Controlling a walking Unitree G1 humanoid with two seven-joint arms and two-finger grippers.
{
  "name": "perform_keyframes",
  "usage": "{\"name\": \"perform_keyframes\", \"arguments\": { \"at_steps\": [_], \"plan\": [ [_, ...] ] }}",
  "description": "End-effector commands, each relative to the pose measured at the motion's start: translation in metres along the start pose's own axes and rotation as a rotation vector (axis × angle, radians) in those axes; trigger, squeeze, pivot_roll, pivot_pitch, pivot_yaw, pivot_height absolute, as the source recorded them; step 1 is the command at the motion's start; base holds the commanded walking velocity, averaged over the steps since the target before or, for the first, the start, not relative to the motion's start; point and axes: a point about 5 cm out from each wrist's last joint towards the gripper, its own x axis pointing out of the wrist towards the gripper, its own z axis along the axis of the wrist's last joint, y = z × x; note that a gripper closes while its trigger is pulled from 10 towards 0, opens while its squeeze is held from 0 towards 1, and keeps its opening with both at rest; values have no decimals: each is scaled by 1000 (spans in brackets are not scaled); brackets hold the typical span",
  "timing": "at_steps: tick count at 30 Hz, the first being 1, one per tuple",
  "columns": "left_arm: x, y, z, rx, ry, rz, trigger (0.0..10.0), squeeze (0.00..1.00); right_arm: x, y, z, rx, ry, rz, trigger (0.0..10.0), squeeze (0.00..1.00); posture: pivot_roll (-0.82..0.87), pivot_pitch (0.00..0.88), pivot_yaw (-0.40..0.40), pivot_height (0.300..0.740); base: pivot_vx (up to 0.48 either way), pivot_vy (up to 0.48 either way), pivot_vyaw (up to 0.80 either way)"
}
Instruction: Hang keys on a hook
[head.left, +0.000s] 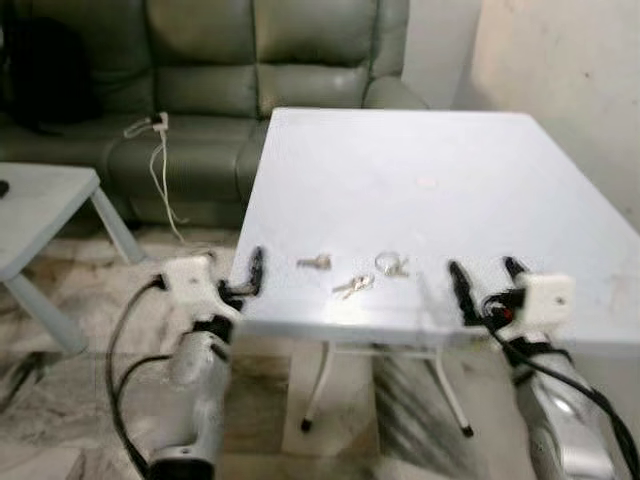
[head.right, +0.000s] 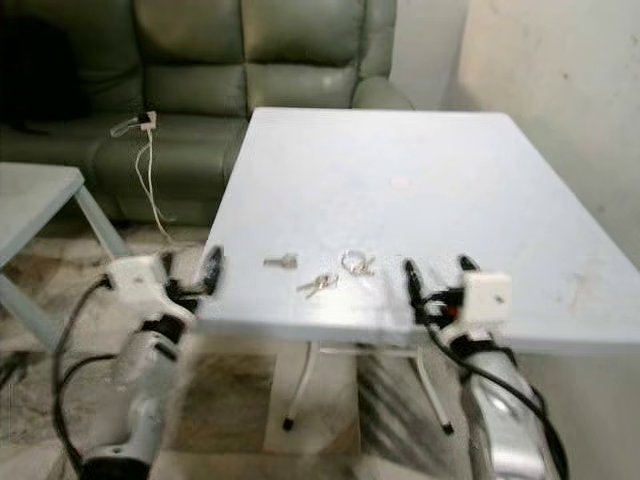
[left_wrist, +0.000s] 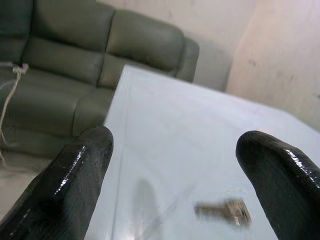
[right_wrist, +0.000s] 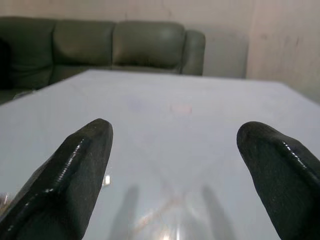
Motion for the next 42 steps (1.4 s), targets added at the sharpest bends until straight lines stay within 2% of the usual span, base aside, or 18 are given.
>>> {"name": "perform_keyframes", "arguments": {
  "at_steps": [1, 11, 17, 21, 28, 35, 42],
  "plan": [
    [-1, 7, 5, 12, -12, 24, 10000, 0, 4, 6, 4, 10, -16, 26, 10000, 0, -6, 0, -57, 740, 345, 0, 0],
    [-1, 5, 3, 11, 1, 37, 10000, 0, 11, 0, 5, -8, -6, 69, 10000, 0, 0, 0, -62, 740, 60, 0, 0],
    [-7, -4, 0, 12, 5, -18, 10000, 0, 25, -7, 7, -38, 10, 171, 10000, 0, 7, 0, -65, 740, 0, 0, 0],
    [-10, -9, -2, 20, 15, -40, 10000, 0, 30, -9, 6, -27, 27, 218, 10000, 0, 11, 0, -68, 740, 0, 0, 0],
    [-20, -23, -8, 15, 42, -87, 10000, 0, 39, -4, 5, -6, 66, 395, 10000, 0, 15, 3, -69, 740, 0, 0, 0],
    [-27, -28, -10, 2, 57, -100, 10000, 0, 43, 7, -2, -2, 110, 554, 10000, 0, 23, 13, -71, 740, 0, 0, 0],
    [-32, -32, -12, -5, 71, -111, 10000, 0, 47, 14, -8, -19, 146, 636, 10000, 0, 33, 18, -74, 740, 0, 0, 0]
  ]
}}
